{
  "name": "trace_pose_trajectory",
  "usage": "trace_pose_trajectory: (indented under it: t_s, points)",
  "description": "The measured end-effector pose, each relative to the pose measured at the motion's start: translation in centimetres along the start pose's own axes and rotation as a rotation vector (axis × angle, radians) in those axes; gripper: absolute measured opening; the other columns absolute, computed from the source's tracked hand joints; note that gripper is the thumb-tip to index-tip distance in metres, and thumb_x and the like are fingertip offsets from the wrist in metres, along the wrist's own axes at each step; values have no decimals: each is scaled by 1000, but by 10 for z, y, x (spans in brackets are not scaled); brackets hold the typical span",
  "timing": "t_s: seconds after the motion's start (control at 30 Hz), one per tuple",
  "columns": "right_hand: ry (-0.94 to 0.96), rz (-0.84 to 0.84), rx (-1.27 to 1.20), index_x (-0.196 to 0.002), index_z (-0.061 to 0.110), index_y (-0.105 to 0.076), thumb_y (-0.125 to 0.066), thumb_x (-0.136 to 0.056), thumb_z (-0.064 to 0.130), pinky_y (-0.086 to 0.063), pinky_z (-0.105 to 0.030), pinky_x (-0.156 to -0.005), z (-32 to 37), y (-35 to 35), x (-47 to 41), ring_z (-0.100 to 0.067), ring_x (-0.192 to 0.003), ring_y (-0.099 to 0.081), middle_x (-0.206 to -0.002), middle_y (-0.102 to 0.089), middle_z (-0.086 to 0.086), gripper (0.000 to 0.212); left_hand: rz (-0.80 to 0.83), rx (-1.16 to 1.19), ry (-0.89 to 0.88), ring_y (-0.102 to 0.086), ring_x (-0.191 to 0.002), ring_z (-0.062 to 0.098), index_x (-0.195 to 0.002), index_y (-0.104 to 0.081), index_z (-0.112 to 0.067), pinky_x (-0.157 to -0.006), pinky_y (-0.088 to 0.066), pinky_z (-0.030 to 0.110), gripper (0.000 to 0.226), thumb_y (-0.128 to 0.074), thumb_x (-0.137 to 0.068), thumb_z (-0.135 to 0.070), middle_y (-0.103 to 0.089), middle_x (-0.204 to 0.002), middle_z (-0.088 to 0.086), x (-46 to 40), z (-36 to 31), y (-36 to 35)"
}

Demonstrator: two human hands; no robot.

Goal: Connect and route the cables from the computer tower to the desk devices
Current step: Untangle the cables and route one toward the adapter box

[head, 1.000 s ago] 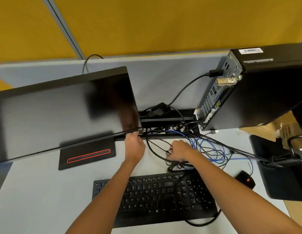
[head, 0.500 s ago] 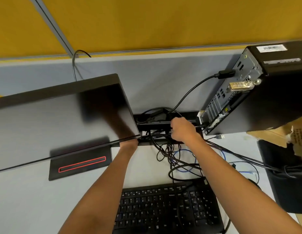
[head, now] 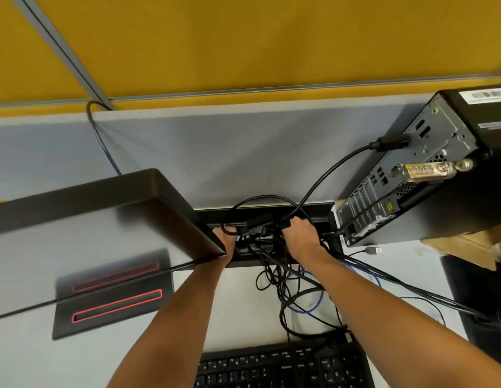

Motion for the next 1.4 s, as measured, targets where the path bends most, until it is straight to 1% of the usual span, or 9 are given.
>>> trace_pose_trajectory:
  t_s: [0.2,0.43,0.57,0.7,0.87,1.0,1.13,1.27,1.4]
  points:
    - [36,9,5,-117,6,-61,-58,-88,-3,-51,-37,-87,4,1,13,-33,-110,-61,-117,-62,-14,30,117,42,116,-59,-107,32,-94,-62,-10,-94,-45,39,24,-49,-98,-30,-62,-119,19,-6,12,-7]
    - [15,-49,-528,-97,16,-69,-53,-82,-5,-54,-39,-86,-15,25,50,-29,-96,-64,-102,-65,-9,31,71,-82,-67,-48,-125,32,-138,-43,-11,-104,-39,37,45,-42,-100,-35,-43,-142,13,45,11,-6]
    - [-51,10,-570,-80,14,-64,-49,-93,14,-49,-33,-73,-36,17,94,-29,-84,-62,-84,-64,-8,19,-74,155,-207,-60,-96,28,-100,-65,-9,-81,-49,31,16,-57,-90,-18,-59,-110,10,98,-17,-9]
    - [-19,85,-672,-86,2,-61,-33,-103,43,-39,-33,-73,-47,3,135,-30,-89,-59,-87,-62,-13,52,64,490,-49,-57,-92,29,-74,-47,-13,-69,-39,25,21,-67,-74,-21,-53,-89,6,133,-35,-29]
    - [64,154,-657,-87,22,-59,-44,-97,53,-40,-32,-77,-62,-7,177,-18,-87,-55,-82,-56,6,36,-26,622,-4,-48,-104,26,-125,-40,-6,-87,-42,29,64,-71,-72,-22,-33,-133,13,170,-50,-25]
    - [133,-22,-686,-78,12,-52,-50,-99,26,-36,-28,-59,-64,18,196,-16,-64,-50,-69,-53,-1,25,-241,73,-461,-25,-138,31,-145,-29,-27,-111,-27,52,82,-69,-74,-37,-11,-157,10,196,-79,-13]
    - [260,-208,-799,-81,8,-54,-61,-93,25,-36,-27,-60,-55,49,213,-12,-60,-43,-68,-50,-4,21,-345,-73,-636,-56,-106,22,-90,-62,-18,-105,-31,43,24,-53,-92,-40,-62,-102,1,212,-87,20]
    - [261,-249,-924,-83,10,-57,-63,-93,24,-43,-30,-65,-59,51,228,-13,-63,-49,-73,-58,-14,18,-291,-181,-621,-61,-79,28,-84,-58,-11,-66,-44,35,33,-43,-100,-36,-64,-78,5,216,-72,49]
    - [263,-258,-1005,-81,7,-59,-67,-90,26,-42,-26,-59,-57,56,242,-10,-57,-47,-63,-55,-4,22,-205,-216,-673,-51,-63,19,-73,-49,-15,-59,-33,31,40,-38,-101,-42,-51,-63,-5,225,-50,55]
Point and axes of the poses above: each hand's wrist, its own x-axis away from the middle knuckle, its own y-axis out of the back of the hand, z = x × y, the point moved 6 cm from there along -x, towards the middle knuckle
